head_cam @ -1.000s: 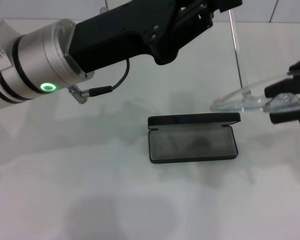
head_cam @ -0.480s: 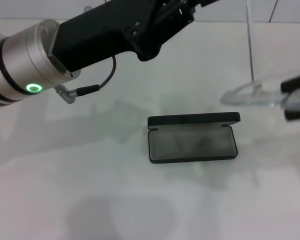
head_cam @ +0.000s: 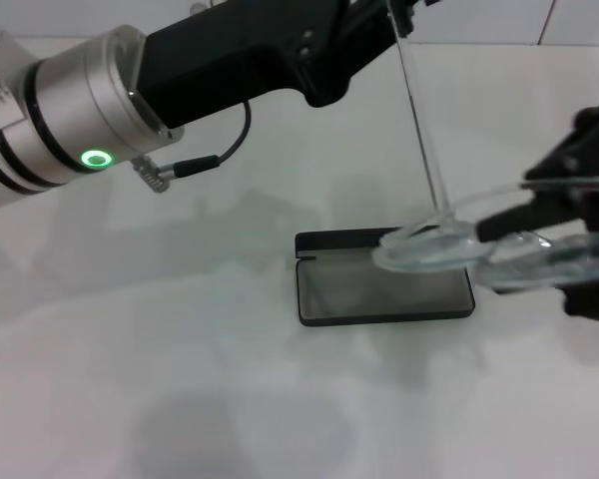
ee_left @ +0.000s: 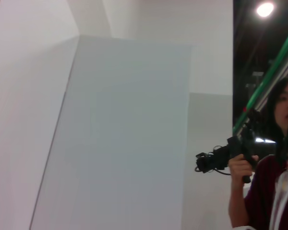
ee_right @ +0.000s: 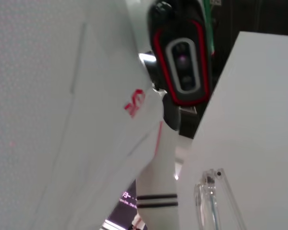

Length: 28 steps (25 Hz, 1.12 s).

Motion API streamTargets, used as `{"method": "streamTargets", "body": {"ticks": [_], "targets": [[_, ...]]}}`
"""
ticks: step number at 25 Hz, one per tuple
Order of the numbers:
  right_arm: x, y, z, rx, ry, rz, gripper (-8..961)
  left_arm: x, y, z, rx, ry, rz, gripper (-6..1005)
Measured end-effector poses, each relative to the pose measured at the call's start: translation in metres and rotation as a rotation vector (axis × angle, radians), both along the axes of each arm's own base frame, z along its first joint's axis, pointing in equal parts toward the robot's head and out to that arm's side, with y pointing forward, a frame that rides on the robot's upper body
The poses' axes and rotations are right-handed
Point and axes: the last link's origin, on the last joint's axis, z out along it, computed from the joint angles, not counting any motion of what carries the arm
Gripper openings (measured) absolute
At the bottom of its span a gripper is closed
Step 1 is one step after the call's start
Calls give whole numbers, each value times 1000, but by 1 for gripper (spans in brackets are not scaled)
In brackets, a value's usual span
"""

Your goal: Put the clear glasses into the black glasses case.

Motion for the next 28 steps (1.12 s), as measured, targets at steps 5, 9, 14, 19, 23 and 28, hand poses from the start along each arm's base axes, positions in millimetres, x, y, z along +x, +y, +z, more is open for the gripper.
{"method": "streamTargets", "body": {"ticks": [5,9,14,19,23,28], "targets": [[0,11,-9,3,-40,-49,123,6,-2,-1,-9,1,-28,85],[2,15,-12,27,-45,-79,125,6,-3,-1,-14,-3,-36,85],[3,18,-11,47,-44,-101,127,7,-6,-1,-22,-11,-53,85],[9,22,-6,69,-17,-145,130,7,-8,-1,-30,-16,-64,85],[12,23,-3,72,5,-161,132,6,-9,0,-28,-18,-65,85],[12,18,-5,43,2,-134,134,5,-9,0,-26,-21,-63,85]]}}
